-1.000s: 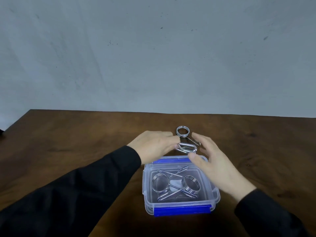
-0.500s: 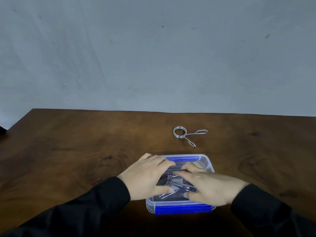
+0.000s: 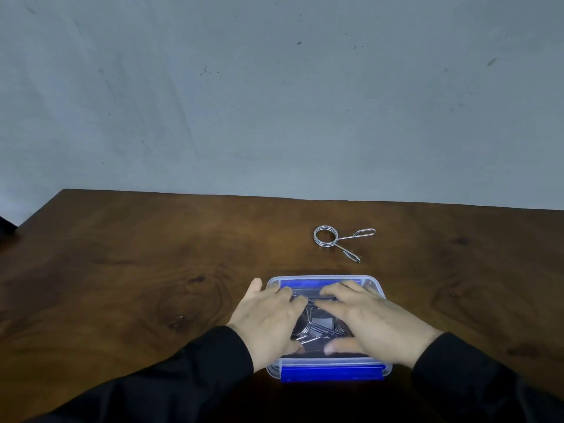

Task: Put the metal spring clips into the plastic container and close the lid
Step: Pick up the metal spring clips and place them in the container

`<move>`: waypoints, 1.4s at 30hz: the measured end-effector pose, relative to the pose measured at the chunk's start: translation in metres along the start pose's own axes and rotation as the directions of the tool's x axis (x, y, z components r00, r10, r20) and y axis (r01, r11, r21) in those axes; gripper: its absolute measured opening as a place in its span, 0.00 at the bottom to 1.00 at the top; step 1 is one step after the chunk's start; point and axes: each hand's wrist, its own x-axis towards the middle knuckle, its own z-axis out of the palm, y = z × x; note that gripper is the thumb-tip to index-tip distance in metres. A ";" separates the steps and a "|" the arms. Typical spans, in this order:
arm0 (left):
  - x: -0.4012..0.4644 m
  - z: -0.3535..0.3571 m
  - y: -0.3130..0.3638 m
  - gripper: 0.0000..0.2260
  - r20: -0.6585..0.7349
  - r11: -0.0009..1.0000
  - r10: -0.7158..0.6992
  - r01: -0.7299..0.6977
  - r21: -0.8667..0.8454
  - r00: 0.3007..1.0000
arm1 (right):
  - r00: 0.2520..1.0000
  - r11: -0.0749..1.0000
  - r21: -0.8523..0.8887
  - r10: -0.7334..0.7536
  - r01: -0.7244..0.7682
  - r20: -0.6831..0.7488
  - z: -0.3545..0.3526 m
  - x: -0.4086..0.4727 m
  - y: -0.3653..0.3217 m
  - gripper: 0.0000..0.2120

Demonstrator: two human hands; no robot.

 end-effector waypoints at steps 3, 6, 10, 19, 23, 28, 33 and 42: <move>0.000 0.001 0.002 0.27 -0.023 0.999 -0.033 0.033 -0.010 0.999 | 0.958 0.999 0.001 0.035 -0.036 -0.284 -0.011 0.004 0.006 0.28; 0.000 0.001 0.002 0.29 -0.026 0.999 -0.042 0.042 -0.026 0.999 | 0.871 0.987 0.037 0.155 -0.155 -0.466 -0.019 0.029 0.028 0.23; 0.001 0.005 0.000 0.30 -0.024 0.995 -0.039 0.036 -0.090 0.999 | 0.888 0.929 0.012 0.358 -0.371 -0.288 -0.023 0.076 0.061 0.30; 0.009 0.004 -0.012 0.32 -0.019 0.985 -0.005 0.001 -0.175 1.000 | 0.841 0.838 -0.083 0.541 -0.539 -0.003 -0.015 0.118 0.095 0.27; 0.010 0.005 -0.012 0.32 -0.011 0.981 -0.015 0.012 -0.196 1.000 | 0.859 0.860 -0.020 0.508 -0.510 -0.060 -0.007 0.120 0.094 0.30; 0.009 0.004 -0.013 0.33 -0.013 0.978 -0.006 0.003 -0.208 1.000 | 0.845 0.848 0.075 0.529 -0.524 -0.076 0.002 0.118 0.097 0.26; 0.000 0.000 -0.019 0.29 -0.123 0.974 0.021 -0.048 -0.221 0.992 | 0.836 0.809 0.461 0.502 -0.364 -0.222 -0.019 0.106 0.087 0.33; 0.008 -0.036 0.003 0.44 -0.168 0.523 -0.205 -0.037 -0.852 0.964 | 0.764 0.380 0.902 0.515 0.205 -0.390 -0.058 0.046 -0.020 0.31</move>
